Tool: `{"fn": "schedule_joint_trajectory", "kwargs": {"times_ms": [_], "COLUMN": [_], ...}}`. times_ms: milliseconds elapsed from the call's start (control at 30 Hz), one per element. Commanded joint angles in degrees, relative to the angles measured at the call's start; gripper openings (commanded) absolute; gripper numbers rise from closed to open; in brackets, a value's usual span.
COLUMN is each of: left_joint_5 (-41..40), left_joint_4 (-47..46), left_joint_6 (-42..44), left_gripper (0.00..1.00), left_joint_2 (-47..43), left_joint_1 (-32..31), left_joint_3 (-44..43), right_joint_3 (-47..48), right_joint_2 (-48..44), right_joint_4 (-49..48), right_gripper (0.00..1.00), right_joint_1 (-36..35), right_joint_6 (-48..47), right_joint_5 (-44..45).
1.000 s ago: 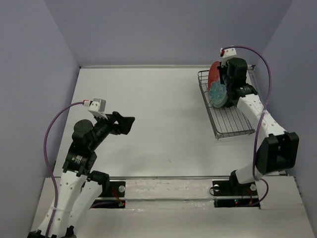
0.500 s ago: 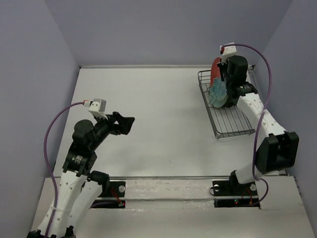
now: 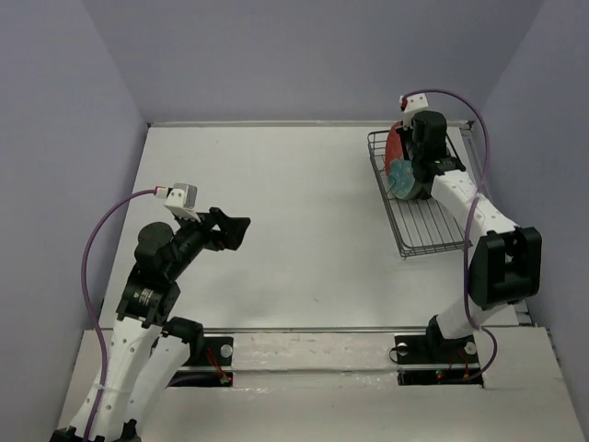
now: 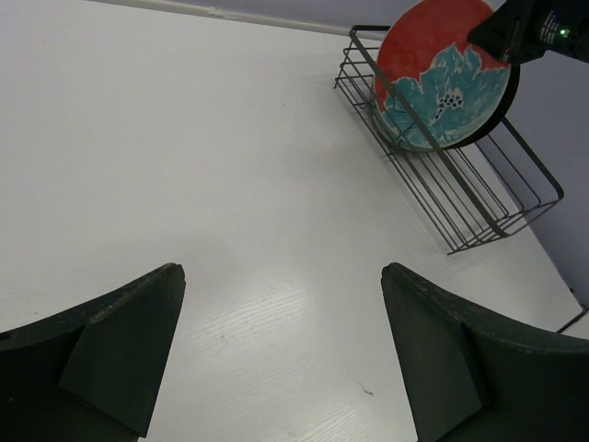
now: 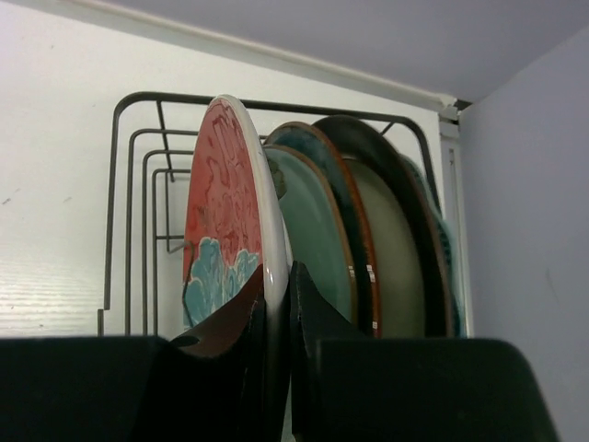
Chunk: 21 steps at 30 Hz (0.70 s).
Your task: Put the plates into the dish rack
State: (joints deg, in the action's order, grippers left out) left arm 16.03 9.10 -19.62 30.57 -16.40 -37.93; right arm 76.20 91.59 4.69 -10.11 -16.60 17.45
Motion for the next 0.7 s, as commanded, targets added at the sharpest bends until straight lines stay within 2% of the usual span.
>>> {"fn": "schedule_joint_trajectory", "kwargs": {"times_ms": [0, 167, 267, 300, 367, 400, 467, 500, 567, 600, 667], "left_joint_5": [0.14, -0.12, -0.39, -0.56, -0.65, -0.83, -1.09, -1.26, -1.53, -1.97, -2.41], "left_joint_4": [-1.37, -1.28, -1.19, -1.19, -1.11, -1.11, -1.11, -1.19, -1.19, -1.28, -1.28], "left_joint_6": [0.90, 0.90, 0.81, 0.81, 0.72, 0.72, 0.72, 0.63, 0.63, 0.55, 0.46], "left_gripper": [0.99, 0.99, 0.99, 0.99, 0.99, 0.99, 0.99, 0.99, 0.99, 0.99, 0.99], "left_joint_2": [-0.33, -0.51, -0.60, -0.60, -0.60, -0.60, -0.68, -0.77, -1.21, -1.39, -1.48], "left_joint_1": [-0.12, -0.12, -0.21, -0.21, -0.12, -0.12, -0.03, -0.03, 0.32, 0.41, 0.58], "left_joint_3": [-0.04, -0.04, 0.05, 0.05, 0.05, -0.04, 0.05, 0.05, 0.05, 0.14, 0.14], "right_joint_3": [0.79, -0.53, -0.88, -0.88, -0.53, -0.27, 0.52, 1.39, 2.36, 3.59, 4.65], "right_joint_2": [-0.72, 2.18, 3.50, 3.59, 3.33, 3.16, 1.93, 1.40, -0.61, -1.23, -2.81], "right_joint_4": [-10.75, -10.84, -10.75, -10.75, -10.58, -10.32, -9.18, -8.74, -6.99, -6.28, -4.87], "right_gripper": [0.07, 0.08, 0.19, 0.26, 0.34, 0.48, 0.64, 0.78, 0.88, 0.96, 1.00], "right_joint_1": [0.18, 0.18, 0.18, 0.18, 0.18, 0.18, 0.18, 0.18, 0.18, 0.18, 0.18], "right_joint_6": [2.53, 4.82, 6.05, 6.84, 7.37, 7.72, 8.60, 9.39, 11.31, 11.94, 13.25], "right_joint_5": [-1.10, -1.11, 0.12, 0.82, 1.97, 2.93, 3.90, 3.90, 4.08, 4.34, 4.61]}}
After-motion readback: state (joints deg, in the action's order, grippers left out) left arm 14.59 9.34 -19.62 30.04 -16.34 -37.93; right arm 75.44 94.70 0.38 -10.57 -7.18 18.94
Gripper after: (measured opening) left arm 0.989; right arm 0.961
